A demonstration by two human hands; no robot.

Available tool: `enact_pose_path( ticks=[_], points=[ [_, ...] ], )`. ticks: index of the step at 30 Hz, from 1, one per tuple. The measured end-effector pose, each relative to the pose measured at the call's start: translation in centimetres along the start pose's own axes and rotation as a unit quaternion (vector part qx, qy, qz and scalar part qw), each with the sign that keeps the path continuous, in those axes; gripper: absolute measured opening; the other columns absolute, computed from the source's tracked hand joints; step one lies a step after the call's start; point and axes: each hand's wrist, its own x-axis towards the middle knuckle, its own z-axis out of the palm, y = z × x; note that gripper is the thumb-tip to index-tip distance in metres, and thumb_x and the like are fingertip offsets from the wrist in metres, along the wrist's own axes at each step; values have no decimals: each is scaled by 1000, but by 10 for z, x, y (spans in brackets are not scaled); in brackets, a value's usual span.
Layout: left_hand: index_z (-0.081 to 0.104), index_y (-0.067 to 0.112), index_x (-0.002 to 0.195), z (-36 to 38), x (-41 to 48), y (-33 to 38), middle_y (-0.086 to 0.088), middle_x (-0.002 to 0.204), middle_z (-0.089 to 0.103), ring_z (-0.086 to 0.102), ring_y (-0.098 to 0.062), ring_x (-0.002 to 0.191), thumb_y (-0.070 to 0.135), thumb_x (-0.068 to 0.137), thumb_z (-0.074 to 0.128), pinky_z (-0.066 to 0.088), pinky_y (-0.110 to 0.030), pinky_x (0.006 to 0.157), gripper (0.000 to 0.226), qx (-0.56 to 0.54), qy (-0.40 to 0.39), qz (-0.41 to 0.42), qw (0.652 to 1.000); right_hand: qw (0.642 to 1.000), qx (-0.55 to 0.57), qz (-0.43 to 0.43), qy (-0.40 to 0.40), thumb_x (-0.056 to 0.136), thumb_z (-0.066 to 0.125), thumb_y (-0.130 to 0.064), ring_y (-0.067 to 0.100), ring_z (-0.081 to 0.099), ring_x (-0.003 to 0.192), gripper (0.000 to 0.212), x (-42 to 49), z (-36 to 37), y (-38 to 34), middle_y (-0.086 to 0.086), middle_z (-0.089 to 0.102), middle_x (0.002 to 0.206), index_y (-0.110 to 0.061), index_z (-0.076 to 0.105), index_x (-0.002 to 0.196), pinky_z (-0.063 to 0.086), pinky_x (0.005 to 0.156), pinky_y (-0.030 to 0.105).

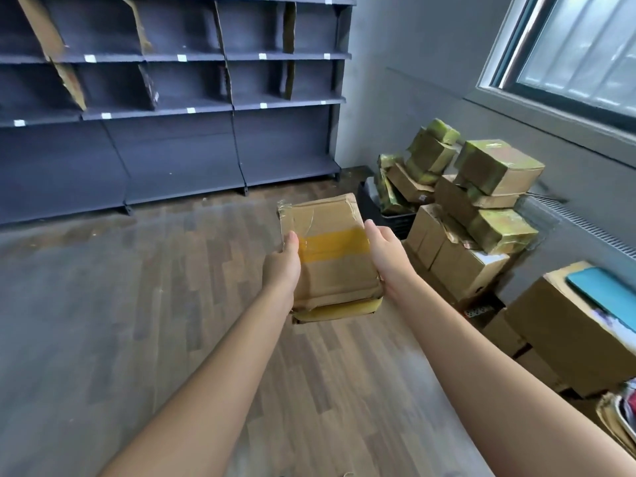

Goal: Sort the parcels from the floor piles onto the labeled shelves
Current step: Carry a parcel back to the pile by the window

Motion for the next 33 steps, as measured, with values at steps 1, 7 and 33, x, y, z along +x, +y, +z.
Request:
enact_pose_path(
  ticks=[1,7,33],
  points=[
    [39,8,146,2,18,13,-9,150,41,40,-30,136,56,101,34,34,-42,108,66,-1,-8,-2,1000,1000,5,6,5,97,38,-50,15,57,102,46,19,4,-10,-3,61,113,-18,56,124,49,92,39],
    [32,14,151,36,121,79,-6,157,33,33,-31,142,61,99,34,30,-46,113,70,7,-50,-19,999,999,15,12,28,100,40,-41,3,51,87,25,129,9,-45,-13,55,96,-24,53,113,40,65,26],
    [40,15,147,350,551,340,-7,149,44,42,-29,136,59,100,30,35,-42,108,65,57,-116,35,991,998,-17,9,66,94,36,-38,16,46,71,36,702,-42,-111,0,49,72,-15,47,68,34,61,29]
  ],
)
